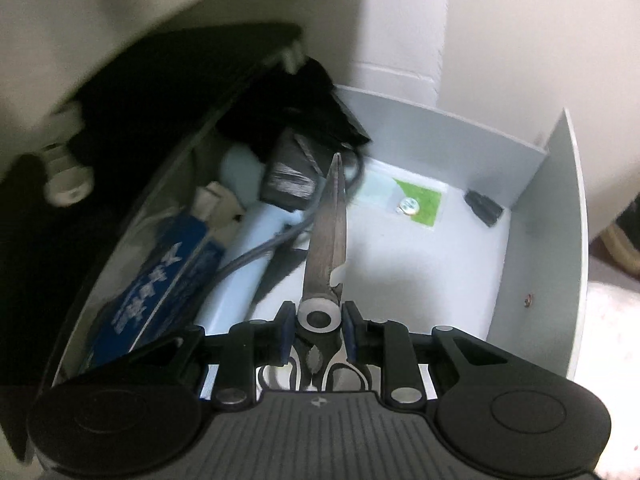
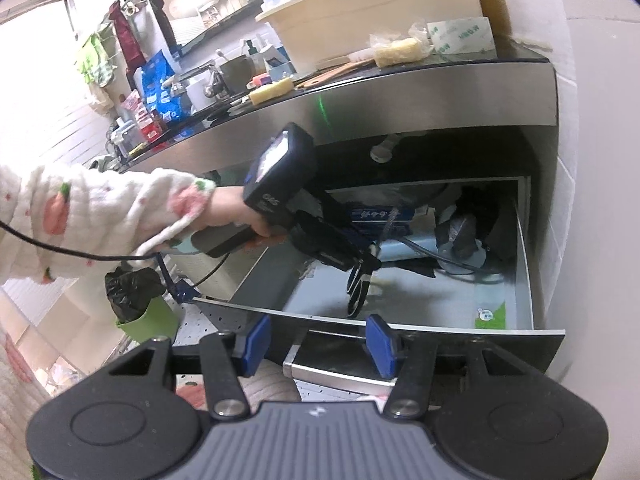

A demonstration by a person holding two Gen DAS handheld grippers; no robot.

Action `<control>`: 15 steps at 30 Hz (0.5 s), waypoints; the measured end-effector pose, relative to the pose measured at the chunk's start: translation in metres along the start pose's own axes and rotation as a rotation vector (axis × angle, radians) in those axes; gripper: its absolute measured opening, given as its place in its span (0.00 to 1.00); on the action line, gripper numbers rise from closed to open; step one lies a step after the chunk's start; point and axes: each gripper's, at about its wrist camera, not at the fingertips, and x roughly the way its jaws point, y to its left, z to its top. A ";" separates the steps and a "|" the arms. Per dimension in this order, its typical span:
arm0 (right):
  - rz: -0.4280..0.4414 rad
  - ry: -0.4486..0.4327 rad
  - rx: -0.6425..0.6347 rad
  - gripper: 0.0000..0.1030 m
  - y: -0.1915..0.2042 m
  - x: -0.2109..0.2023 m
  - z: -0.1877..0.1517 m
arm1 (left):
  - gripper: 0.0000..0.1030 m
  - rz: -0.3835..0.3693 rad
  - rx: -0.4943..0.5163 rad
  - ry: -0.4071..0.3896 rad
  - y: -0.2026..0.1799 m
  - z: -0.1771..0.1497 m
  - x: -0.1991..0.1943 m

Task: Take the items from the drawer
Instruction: 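Close the left gripper on the scissors handle, then lift the scissors out of the drawer with the left gripper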

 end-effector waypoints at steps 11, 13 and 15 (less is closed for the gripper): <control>0.010 -0.003 -0.036 0.51 0.021 -0.005 0.004 | 0.24 0.070 -0.132 -0.141 0.002 -0.021 -0.046; 0.009 -0.005 -0.044 0.51 0.024 -0.006 0.005 | 0.24 0.076 -0.143 -0.163 0.000 -0.020 -0.058; 0.001 -0.014 -0.055 0.51 0.027 -0.009 0.007 | 0.24 0.078 -0.155 -0.185 -0.001 -0.017 -0.072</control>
